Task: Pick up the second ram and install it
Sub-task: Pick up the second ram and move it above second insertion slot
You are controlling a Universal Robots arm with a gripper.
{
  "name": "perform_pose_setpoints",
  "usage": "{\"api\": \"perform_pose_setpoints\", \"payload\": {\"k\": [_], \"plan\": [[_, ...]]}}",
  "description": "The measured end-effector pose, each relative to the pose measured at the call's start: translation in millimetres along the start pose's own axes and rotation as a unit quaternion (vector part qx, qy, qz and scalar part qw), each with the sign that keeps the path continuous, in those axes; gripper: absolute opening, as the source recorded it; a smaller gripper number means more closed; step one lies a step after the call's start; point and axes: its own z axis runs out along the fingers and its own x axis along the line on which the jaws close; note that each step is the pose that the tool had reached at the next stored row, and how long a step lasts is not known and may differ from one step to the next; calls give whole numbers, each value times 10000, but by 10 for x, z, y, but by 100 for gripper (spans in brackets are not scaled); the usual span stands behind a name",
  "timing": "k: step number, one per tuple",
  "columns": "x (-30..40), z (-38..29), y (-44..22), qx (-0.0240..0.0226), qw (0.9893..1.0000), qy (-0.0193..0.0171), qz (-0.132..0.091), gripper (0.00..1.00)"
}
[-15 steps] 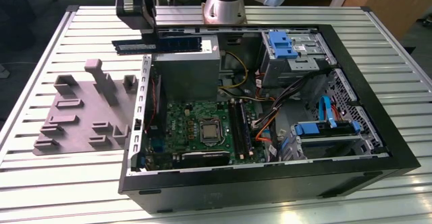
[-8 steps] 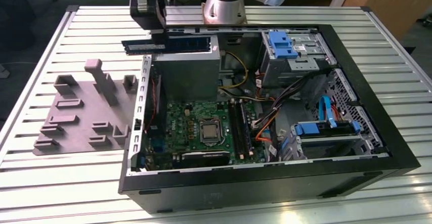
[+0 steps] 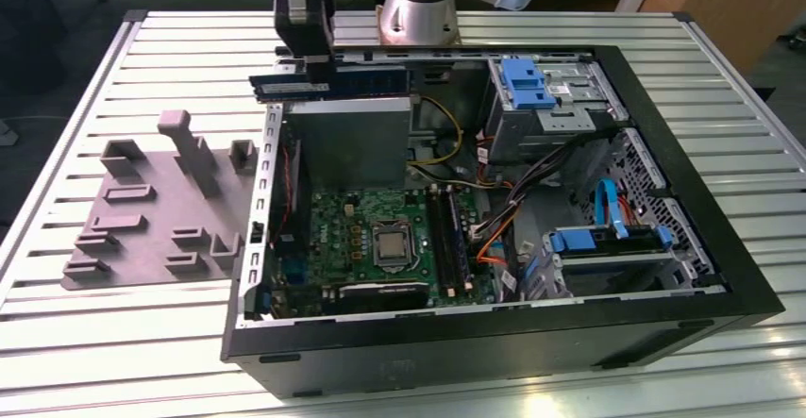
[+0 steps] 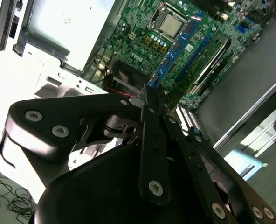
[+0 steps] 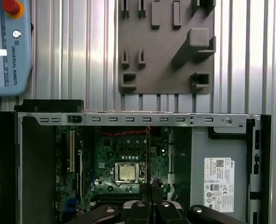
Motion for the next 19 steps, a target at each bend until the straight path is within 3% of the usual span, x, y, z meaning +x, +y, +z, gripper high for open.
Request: {"api": "perform_pose_setpoints", "payload": {"k": [9, 19], "plan": [[-1, 19, -180, 0, 10000, 0, 0, 11], [0, 56, -302, 0, 10000, 0, 0, 11]]}}
